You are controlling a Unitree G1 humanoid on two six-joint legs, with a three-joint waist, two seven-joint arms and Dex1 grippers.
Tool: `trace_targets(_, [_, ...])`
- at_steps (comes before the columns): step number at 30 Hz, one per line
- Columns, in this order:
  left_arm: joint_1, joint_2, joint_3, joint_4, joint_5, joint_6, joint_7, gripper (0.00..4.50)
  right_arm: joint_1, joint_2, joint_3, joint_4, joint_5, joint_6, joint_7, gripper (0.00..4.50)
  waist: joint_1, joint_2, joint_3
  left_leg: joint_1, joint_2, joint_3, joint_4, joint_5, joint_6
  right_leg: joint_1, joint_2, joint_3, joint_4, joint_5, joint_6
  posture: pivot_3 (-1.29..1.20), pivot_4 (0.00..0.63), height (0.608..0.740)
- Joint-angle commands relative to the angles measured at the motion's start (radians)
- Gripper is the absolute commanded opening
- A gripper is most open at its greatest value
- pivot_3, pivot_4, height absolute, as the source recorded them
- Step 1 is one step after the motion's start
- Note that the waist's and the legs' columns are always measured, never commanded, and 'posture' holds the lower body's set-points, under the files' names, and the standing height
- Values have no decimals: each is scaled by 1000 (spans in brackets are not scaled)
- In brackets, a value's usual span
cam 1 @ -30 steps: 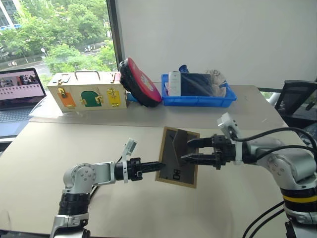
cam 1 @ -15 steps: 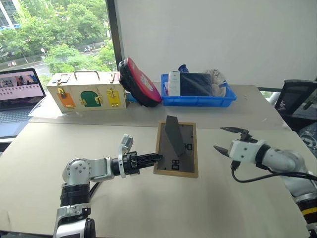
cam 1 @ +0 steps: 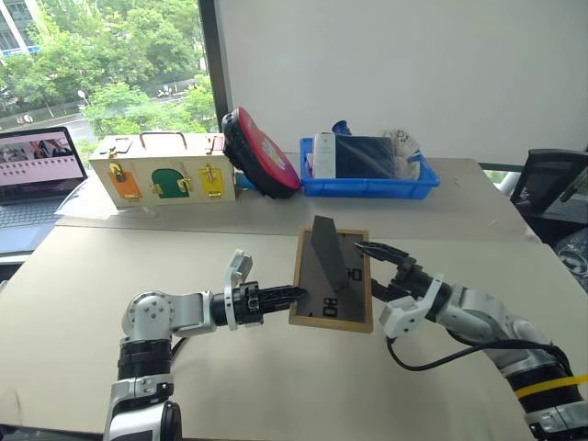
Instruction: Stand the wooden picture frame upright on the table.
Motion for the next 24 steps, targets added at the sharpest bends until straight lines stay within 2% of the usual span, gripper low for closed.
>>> trace_targets(1, [-20, 32, -50, -45, 25, -46, -49, 1134, -39, 6, -7, -33, 18, -29, -36, 3137, 1, 0, 0, 0, 0, 0, 0, 0, 0, 0, 0, 0, 0, 0, 0, 0, 150, 710])
trace_targets(4, [-20, 71, -83, -50, 60, -102, -94, 1134, -45, -3, -4, -21, 31, -37, -37, 2130, 1, 0, 0, 0, 0, 0, 0, 0, 0, 0, 0, 0, 0, 0, 0, 0, 150, 710])
trace_targets(5, [-17, 87, -94, -59, 70, -126, -119, 1134, -47, -7, -6, -15, 30, -41, -40, 1955, 1, 0, 0, 0, 0, 0, 0, 0, 0, 0, 0, 0, 0, 0, 0, 0, 150, 710])
trace_targets(6, [-16, 98, -103, -64, 77, -142, -139, 1134, -50, -9, -7, -10, 30, -44, -42, 1813, 1, 0, 0, 0, 0, 0, 0, 0, 0, 0, 0, 0, 0, 0, 0, 0, 150, 710])
trace_targets(9, [-1, 136, -135, -102, 100, -222, -228, 1134, -55, -15, -10, 8, 28, -53, -52, 1797, 0, 0, 0, 0, 0, 0, 0, 0, 0, 0, 0, 0, 0, 0, 0, 0, 150, 710])
trace_targets(11, [7, 154, -145, -112, 97, -243, -268, 2111, -58, -18, -13, 15, 25, -59, -61, 1796, 0, 0, 0, 0, 0, 0, 0, 0, 0, 0, 0, 0, 0, 0, 0, 0, 150, 710])
trace_targets(12, [11, 162, -142, -111, 95, -251, -285, 2464, -61, -19, -15, 19, 25, -62, -64, 1733, 0, 0, 0, 0, 0, 0, 0, 0, 0, 0, 0, 0, 0, 0, 0, 0, 150, 710])
trace_targets(13, [19, 181, -141, -116, 107, -282, -312, 2755, -66, -22, -17, 25, 24, -66, -67, 1519, 0, 0, 0, 0, 0, 0, 0, 0, 0, 0, 0, 0, 0, 0, 0, 0, 150, 710])
trace_targets(14, [27, 210, -125, -112, 127, -335, -345, 3255, -77, -25, -17, 36, 30, -70, -67, 1295, 0, 0, 0, 0, 0, 0, 0, 0, 0, 0, 0, 0, 1, 0, 0, 0, 150, 710])
trace_targets(17, [48, 288, -92, -105, 198, -490, -417, 4358, -109, -30, -8, 70, 75, -68, -36, 1304, -9, 0, 0, 1, 0, 0, 0, 0, 0, 0, 0, 0, 1, 0, -1, 0, 150, 710])
trace_targets(18, [55, 314, -73, -101, 204, -523, -446, 4500, -125, -29, 4, 84, 112, -58, -4, 1304, -13, 0, 0, 1, 0, 0, -1, 0, 0, 0, 0, 0, 1, 0, -1, 0, 150, 710])
trace_targets(21, [85, 378, -26, -103, 211, -597, -520, 4500, -171, -16, 52, 118, 263, -14, 130, 1304, -21, 0, 1, 0, 0, 0, -1, 0, 0, 0, 0, 0, 1, 0, -1, 0, 150, 710])
trace_targets(24, [150, 424, -8, -160, 239, -684, -578, 4500, -214, 31, 121, 90, 592, 194, 423, 1304, -28, 1, 1, 1, 0, 0, -1, 0, 0, 0, 0, 0, 1, 0, -1, 0, 150, 710])
